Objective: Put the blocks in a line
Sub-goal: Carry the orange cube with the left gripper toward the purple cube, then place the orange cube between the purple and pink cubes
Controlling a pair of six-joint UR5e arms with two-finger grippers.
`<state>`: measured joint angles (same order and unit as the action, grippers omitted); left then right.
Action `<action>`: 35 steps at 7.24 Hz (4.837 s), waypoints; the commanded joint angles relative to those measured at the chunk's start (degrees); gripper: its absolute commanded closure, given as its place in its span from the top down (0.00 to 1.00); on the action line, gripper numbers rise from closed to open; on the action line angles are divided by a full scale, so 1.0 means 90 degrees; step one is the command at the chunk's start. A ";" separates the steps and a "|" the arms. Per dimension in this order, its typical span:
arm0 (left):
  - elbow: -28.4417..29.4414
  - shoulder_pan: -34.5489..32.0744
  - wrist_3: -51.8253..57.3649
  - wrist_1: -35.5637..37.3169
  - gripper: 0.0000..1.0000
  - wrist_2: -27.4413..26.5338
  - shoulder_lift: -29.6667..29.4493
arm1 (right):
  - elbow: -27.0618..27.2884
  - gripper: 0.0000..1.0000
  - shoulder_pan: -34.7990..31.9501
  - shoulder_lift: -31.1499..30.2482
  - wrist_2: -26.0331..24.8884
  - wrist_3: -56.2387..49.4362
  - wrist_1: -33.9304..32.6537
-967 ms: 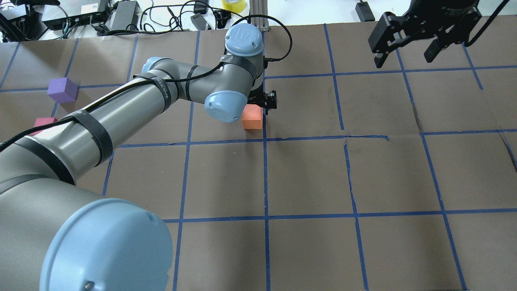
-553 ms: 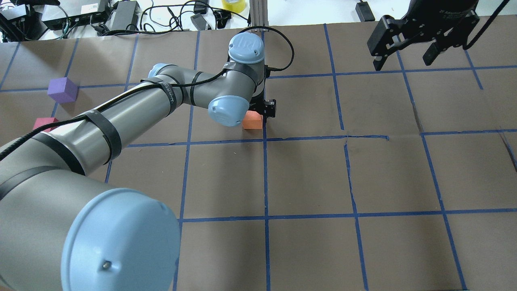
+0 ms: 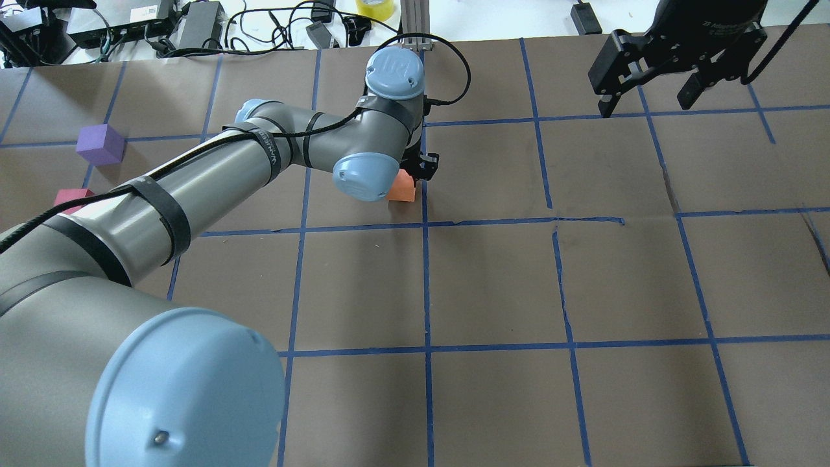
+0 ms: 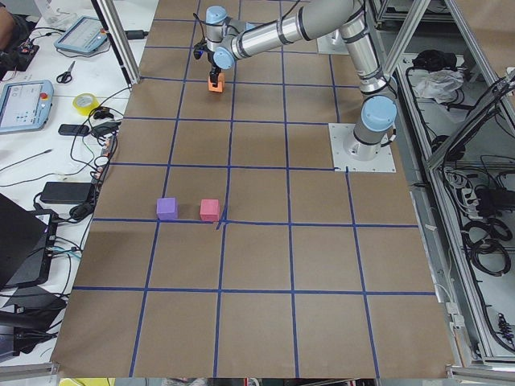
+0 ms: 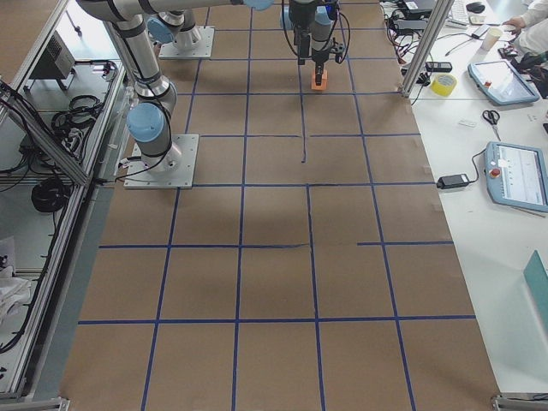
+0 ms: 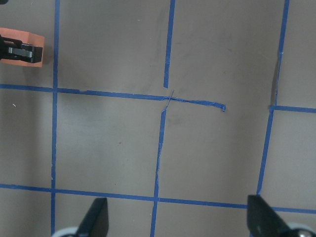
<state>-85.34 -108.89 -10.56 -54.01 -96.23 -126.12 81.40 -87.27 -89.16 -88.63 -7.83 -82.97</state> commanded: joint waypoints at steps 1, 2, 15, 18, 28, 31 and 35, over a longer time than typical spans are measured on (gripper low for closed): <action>-0.0048 0.0348 -0.0222 -0.0015 0.00 -0.0050 0.0310 | 0.0018 1.00 0.0000 0.0014 0.0004 0.0000 0.0000; -0.0039 0.0941 -0.0214 -0.0015 0.00 -0.0040 0.0563 | 0.0027 1.00 0.0000 0.0014 0.0004 0.0000 -0.0010; 0.1211 0.5869 0.4708 -0.0689 0.00 0.0448 0.0009 | 0.0164 1.00 -0.0029 0.0023 -0.0054 0.0030 -0.0020; 0.1221 0.5869 0.5167 -0.1157 0.00 0.0390 -0.0001 | 0.0193 1.00 -0.0029 0.0023 -0.0045 0.0030 -0.0049; 0.1162 0.5869 0.5226 -0.0875 0.00 0.0409 -0.0664 | 0.0242 1.00 -0.0039 0.0014 -0.0045 0.0010 -0.0049; 0.1143 0.5869 0.5245 -0.0689 0.01 0.0380 -0.0704 | 0.0242 1.00 -0.0039 0.0023 -0.0005 0.0010 -0.0049; 0.1143 0.5869 0.5235 -0.0689 1.00 0.0439 -0.0733 | 0.0242 1.00 -0.0039 0.0023 -0.0006 0.0010 -0.0049</action>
<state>-75.10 -56.07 36.54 -60.15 -92.29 -132.75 83.58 -87.63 -88.95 -88.66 -7.73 -83.41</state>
